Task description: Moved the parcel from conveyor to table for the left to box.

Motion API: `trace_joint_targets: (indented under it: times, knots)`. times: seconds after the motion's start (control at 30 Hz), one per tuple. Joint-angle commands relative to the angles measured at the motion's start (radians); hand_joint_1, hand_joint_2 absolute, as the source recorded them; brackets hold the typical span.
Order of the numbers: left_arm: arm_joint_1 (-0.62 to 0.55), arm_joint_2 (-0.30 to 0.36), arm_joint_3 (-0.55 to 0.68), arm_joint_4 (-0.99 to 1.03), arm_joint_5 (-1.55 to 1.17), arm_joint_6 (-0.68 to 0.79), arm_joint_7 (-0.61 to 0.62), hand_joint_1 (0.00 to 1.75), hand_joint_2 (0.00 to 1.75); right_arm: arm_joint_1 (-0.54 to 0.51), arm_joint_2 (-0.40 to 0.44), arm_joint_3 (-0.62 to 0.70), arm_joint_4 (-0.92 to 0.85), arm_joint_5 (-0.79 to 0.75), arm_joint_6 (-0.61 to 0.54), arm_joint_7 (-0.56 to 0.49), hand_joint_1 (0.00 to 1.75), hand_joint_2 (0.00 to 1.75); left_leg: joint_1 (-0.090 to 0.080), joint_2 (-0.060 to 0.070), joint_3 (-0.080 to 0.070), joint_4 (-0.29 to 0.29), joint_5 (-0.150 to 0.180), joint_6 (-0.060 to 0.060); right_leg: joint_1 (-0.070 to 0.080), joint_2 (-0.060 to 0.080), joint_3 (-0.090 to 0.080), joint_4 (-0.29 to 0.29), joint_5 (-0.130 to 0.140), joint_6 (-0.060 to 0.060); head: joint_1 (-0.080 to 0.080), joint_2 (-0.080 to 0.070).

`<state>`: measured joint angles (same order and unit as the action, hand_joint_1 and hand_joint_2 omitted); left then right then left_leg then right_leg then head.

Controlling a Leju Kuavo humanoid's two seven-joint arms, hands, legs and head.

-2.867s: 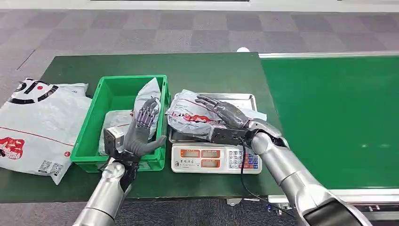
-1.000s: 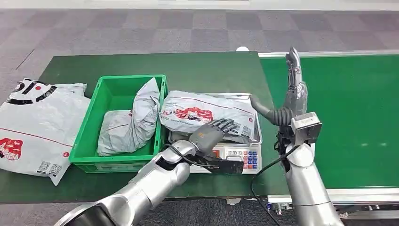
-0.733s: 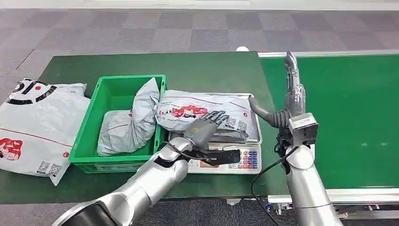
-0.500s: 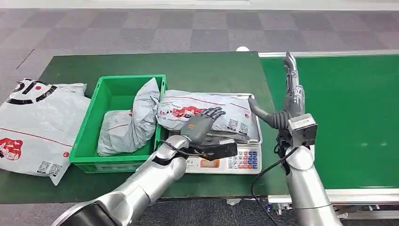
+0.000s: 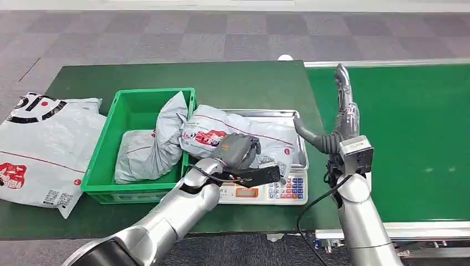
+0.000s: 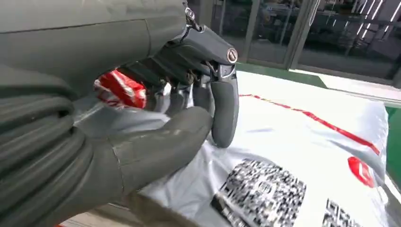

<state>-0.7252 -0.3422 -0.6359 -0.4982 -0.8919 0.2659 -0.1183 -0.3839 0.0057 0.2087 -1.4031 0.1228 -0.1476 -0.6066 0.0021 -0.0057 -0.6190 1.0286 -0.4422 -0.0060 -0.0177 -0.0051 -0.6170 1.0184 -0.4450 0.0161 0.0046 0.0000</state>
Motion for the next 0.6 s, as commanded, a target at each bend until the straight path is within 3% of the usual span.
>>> trace_joint_targets:
  times: [0.03, 0.1, 0.13, 0.2, 0.23, 0.27, 0.3, 0.6]
  knots:
    - [-0.006, 0.022, 0.061, 0.034, -0.005, 0.065, -0.024, 1.75, 1.75, -0.038, -0.018, 0.006, 0.041, 0.006, 0.000, 0.008, 0.00, 1.75, 0.001, 0.003, 0.003, -0.002, 0.000, 0.000, 0.001, 0.003, 0.003, -0.003, 0.001, -0.001, 0.000, 0.000]
    - [0.013, 0.024, 0.094, -0.002, 0.036, 0.107, -0.087, 1.75, 1.75, -0.039, -0.019, 0.010, 0.043, 0.006, 0.001, 0.008, 0.00, 1.75, 0.000, 0.002, 0.002, -0.001, 0.000, 0.000, 0.000, 0.002, 0.001, -0.001, 0.000, -0.001, 0.000, 0.000]
    - [0.046, 0.024, 0.152, -0.065, 0.124, 0.125, -0.192, 1.75, 1.75, -0.033, -0.018, 0.012, 0.039, 0.006, 0.003, 0.008, 0.00, 1.75, 0.000, 0.003, 0.003, -0.002, 0.000, 0.000, 0.001, 0.003, 0.002, -0.003, 0.001, -0.001, 0.000, 0.000]
    - [0.046, 0.027, 0.153, -0.066, 0.126, 0.124, -0.193, 1.75, 1.75, -0.028, -0.017, 0.013, 0.040, 0.006, 0.002, 0.008, 0.00, 1.75, 0.000, 0.002, 0.001, -0.001, 0.000, 0.000, 0.000, 0.002, 0.001, -0.001, 0.000, -0.001, 0.000, 0.000]
    - [0.087, 0.025, 0.200, -0.144, 0.221, 0.138, -0.298, 1.75, 1.75, -0.018, -0.016, 0.013, 0.029, 0.005, 0.003, 0.009, 0.00, 1.75, 0.001, 0.004, 0.006, -0.005, 0.000, 0.000, 0.001, 0.004, 0.005, -0.006, 0.002, -0.002, 0.000, 0.000]
    - [0.103, 0.026, 0.221, -0.171, 0.277, 0.140, -0.354, 0.28, 1.75, -0.013, -0.015, 0.013, 0.026, 0.007, 0.003, 0.006, 0.00, 1.75, 0.000, 0.002, 0.002, -0.002, 0.000, 0.000, 0.000, 0.002, 0.002, -0.001, 0.000, -0.001, 0.000, 0.000]
    - [0.122, 0.038, 0.223, -0.216, 0.312, 0.180, -0.410, 0.00, 1.75, -0.006, -0.016, 0.015, 0.023, 0.008, 0.002, 0.003, 0.00, 1.75, 0.001, 0.003, 0.004, -0.003, -0.001, 0.000, 0.001, 0.003, 0.003, -0.003, 0.001, -0.001, 0.000, 0.000]
    - [0.137, 0.050, 0.183, -0.274, 0.355, 0.211, -0.451, 0.00, 1.75, -0.046, -0.019, 0.025, 0.063, 0.010, 0.006, -0.001, 0.00, 1.75, 0.000, 0.003, 0.002, -0.001, -0.001, 0.000, 0.000, 0.002, 0.002, -0.002, 0.001, -0.001, 0.000, 0.000]
